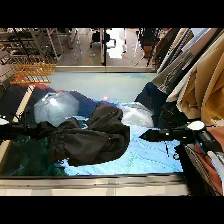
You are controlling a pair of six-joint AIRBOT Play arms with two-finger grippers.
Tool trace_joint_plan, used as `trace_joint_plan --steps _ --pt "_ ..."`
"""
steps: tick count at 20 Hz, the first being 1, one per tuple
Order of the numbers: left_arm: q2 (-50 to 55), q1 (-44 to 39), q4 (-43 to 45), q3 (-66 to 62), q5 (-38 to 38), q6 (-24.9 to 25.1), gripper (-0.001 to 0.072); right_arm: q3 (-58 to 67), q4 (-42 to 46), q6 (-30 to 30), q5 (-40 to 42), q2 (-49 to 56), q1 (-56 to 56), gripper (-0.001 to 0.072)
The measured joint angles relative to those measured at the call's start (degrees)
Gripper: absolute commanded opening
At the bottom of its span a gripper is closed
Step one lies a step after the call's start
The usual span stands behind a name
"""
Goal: Fold the clothes and pants, and hang the long-sleeved shirts on hangers.
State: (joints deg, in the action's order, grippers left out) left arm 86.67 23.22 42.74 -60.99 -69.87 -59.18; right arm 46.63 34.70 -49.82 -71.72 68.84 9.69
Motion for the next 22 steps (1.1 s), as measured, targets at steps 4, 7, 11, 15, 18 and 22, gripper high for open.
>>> trace_joint_plan --steps 4,7,11,15,18,22 --pt "2.2 -1.0 3.9 -1.8 1.0 -0.6 0.0673 -0.3 -1.1 0.9 5.2 3.4 -3.2 0.0472" --pt "3.5 -3.2 6.0 -2.3 0.2 -0.7 0.0589 0.7 -1.4 2.8 9.8 6.4 -6.8 0.0511" --pt "5.2 -7.2 6.9 -2.5 -0.5 -0.8 0.0017 6.0 1.7 4.9 19.8 10.1 -12.3 0.0512" --pt "6.4 -8.9 6.5 -2.6 -2.2 -0.8 0.0012 13.0 8.0 5.4 24.4 14.7 -16.6 0.0521" --pt "5.9 -6.6 2.1 -3.7 -6.5 -0.8 0.0012 17.2 11.5 5.6 25.7 19.5 -20.4 0.0498" --pt "2.8 1.1 -10.1 -7.9 -13.0 -0.6 0.001 24.0 13.8 5.3 25.8 25.8 -23.6 0.002"
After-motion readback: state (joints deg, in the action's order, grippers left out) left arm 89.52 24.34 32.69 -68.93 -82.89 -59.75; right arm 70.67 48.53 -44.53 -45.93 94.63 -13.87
